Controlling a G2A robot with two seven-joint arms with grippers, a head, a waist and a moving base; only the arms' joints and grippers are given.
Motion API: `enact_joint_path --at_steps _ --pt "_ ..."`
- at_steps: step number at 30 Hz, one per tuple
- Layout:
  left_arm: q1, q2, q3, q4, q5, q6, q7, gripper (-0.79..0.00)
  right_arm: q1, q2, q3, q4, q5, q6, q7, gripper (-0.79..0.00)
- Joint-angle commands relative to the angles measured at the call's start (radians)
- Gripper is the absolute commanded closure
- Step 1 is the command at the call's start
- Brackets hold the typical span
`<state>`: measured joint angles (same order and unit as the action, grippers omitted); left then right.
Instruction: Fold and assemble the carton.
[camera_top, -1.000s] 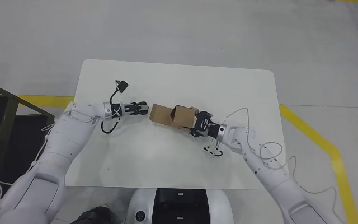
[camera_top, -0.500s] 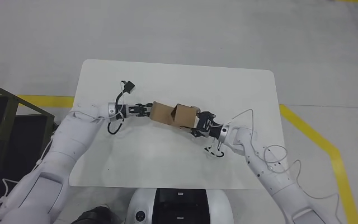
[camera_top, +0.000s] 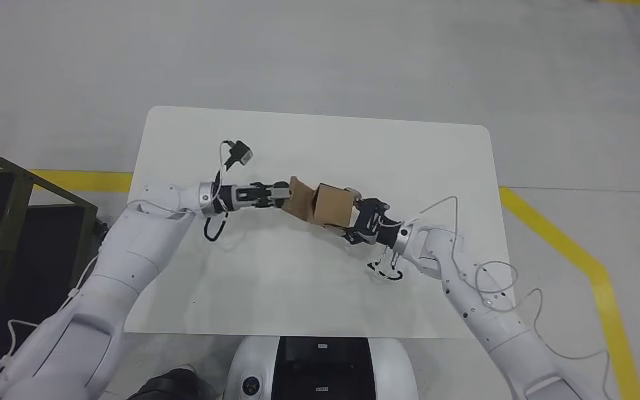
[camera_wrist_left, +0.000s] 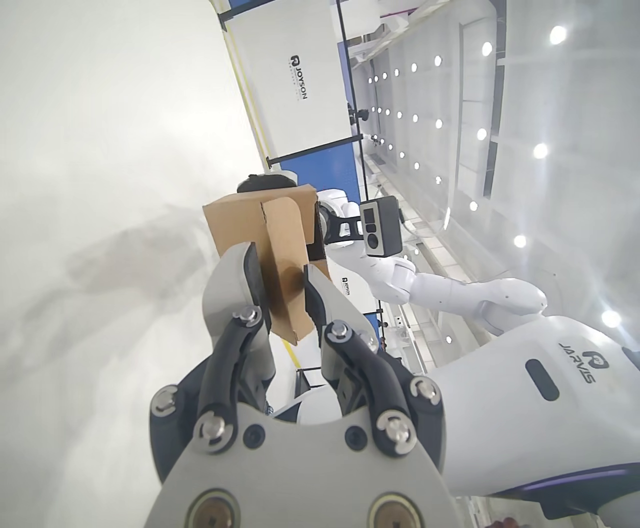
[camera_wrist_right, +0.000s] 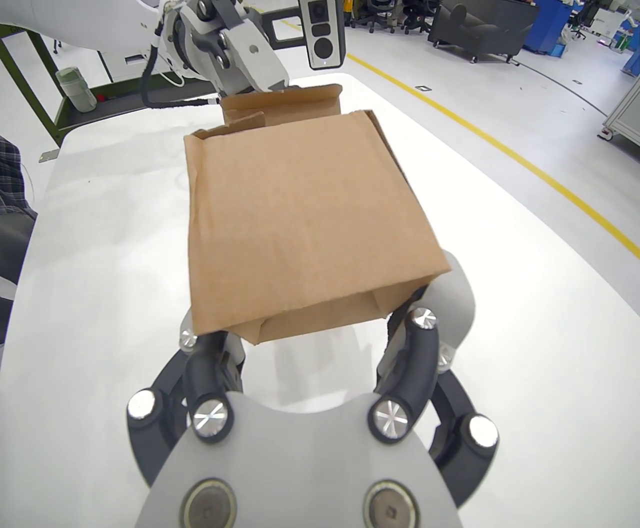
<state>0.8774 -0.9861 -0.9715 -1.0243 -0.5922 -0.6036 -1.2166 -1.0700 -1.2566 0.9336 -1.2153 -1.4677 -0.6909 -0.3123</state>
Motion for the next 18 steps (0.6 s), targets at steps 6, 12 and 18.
enact_joint_path --at_steps 6,12,18 --pt "-0.012 0.000 0.029 -0.005 0.009 0.005 -0.005 -0.068 -0.002 0.002 0.005 -0.008 0.000 0.000 -0.003 -0.351" --pt "-0.041 -0.008 0.065 -0.016 0.023 0.001 -0.001 -0.080 0.000 0.004 0.004 -0.018 -0.023 0.011 0.010 -0.354" --pt "-0.072 -0.014 0.097 -0.004 0.056 0.000 0.001 -0.092 -0.002 0.006 0.007 -0.032 -0.028 0.025 0.033 -0.379"
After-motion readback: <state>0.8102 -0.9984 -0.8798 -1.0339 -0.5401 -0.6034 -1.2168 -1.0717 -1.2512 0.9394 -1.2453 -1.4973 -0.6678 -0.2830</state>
